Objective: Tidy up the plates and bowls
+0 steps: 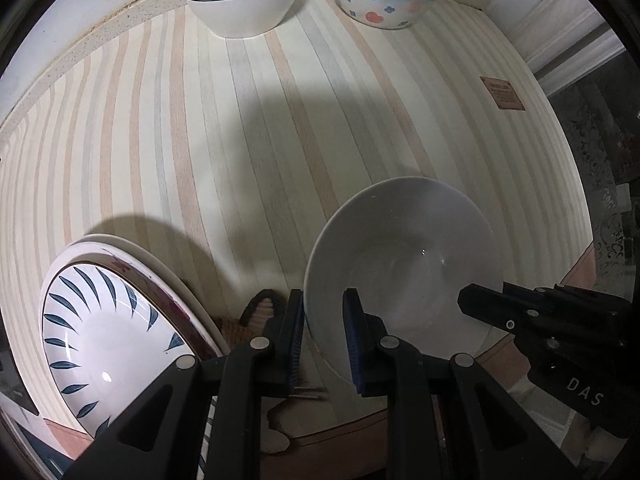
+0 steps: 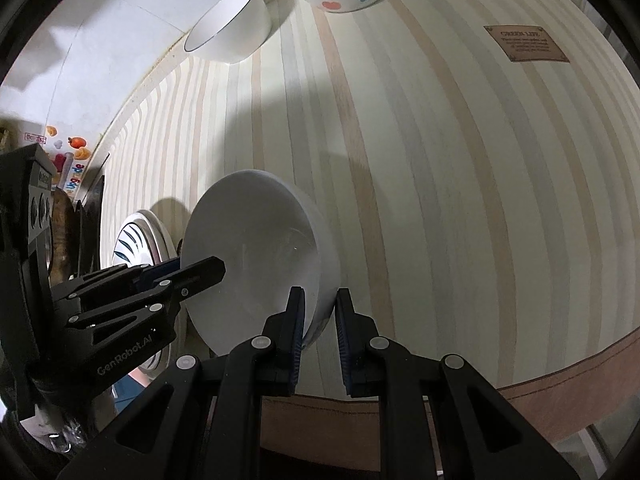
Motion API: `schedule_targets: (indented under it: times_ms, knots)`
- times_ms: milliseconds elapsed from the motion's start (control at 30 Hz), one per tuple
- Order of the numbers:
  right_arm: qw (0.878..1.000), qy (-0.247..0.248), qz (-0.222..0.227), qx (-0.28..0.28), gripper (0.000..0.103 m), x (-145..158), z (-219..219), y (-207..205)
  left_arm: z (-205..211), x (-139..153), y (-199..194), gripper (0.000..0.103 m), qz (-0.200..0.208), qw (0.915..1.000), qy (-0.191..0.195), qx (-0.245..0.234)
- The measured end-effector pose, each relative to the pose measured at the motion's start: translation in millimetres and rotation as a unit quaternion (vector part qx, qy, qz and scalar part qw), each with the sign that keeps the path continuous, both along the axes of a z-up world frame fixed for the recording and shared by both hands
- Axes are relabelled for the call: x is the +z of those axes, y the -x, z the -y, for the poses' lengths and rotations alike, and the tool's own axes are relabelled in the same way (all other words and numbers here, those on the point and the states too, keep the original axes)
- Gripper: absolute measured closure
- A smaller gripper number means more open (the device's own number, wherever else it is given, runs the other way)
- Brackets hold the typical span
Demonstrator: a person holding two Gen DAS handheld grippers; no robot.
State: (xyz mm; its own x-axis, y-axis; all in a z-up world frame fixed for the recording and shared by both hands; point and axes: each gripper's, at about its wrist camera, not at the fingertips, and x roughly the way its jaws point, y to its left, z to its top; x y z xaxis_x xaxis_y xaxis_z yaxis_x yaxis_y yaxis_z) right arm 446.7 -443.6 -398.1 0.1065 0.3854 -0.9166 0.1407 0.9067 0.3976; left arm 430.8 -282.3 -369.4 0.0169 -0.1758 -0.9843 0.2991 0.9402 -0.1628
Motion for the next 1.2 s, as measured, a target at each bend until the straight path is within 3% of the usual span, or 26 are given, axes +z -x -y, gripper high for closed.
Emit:
schedule_targets:
  times_ms: [467, 567, 700, 800, 867, 933, 1100, 1200]
  knots:
    - [1.0, 0.004, -0.019, 0.007, 0.084, -1.2, -0.4, -6.7, 5.6, 0.3, 2.1, 0.086, -0.006, 0.9998, -0.013, -0.011]
    - [1.0, 0.003, -0.028, 0.01, 0.084, 1.8, 1.3, -6.5, -5.2, 21.0, 3.3, 0.086, -0.007, 0.9999, -0.005, -0.012]
    - [1.0, 0.01, -0.017, 0.003, 0.084, 29.5, 13.1, -8.8, -22.1, 62.4, -6.8, 0.081, 0.028, 0.9995, 0.015, -0.005]
    - [1.0, -0.004, 0.015, -0.022, 0.079, 61.7, 27.9, -25.4, -38.8, 82.9, -38.5, 0.073, 0.054, 0.9977, 0.034, 0.023]
    - [0.998, -0.018, 0.042, -0.032, 0.065, 78.8, 32.7, -50.8, -46.2, 87.3, -74.1, 0.073, 0.072, 0.9956, 0.035, 0.049]
    - [0.997, -0.022, 0.064, -0.034, 0.061, 85.8, 30.1, -83.9, -52.4, 85.2, -111.6, 0.073, 0.078, 0.9929, 0.04, 0.08]
    - [0.995, -0.044, 0.082, -0.04, 0.06, 69.9, 10.0, -176.3, -56.9, 57.8, -196.7, 0.073, 0.058, 0.989, 0.05, 0.127]
    - [0.996, -0.03, 0.081, -0.029, 0.06, 53.7, -8.2, -225.3, -60.0, 31.6, -235.9, 0.073, 0.026, 0.9892, 0.056, 0.133]
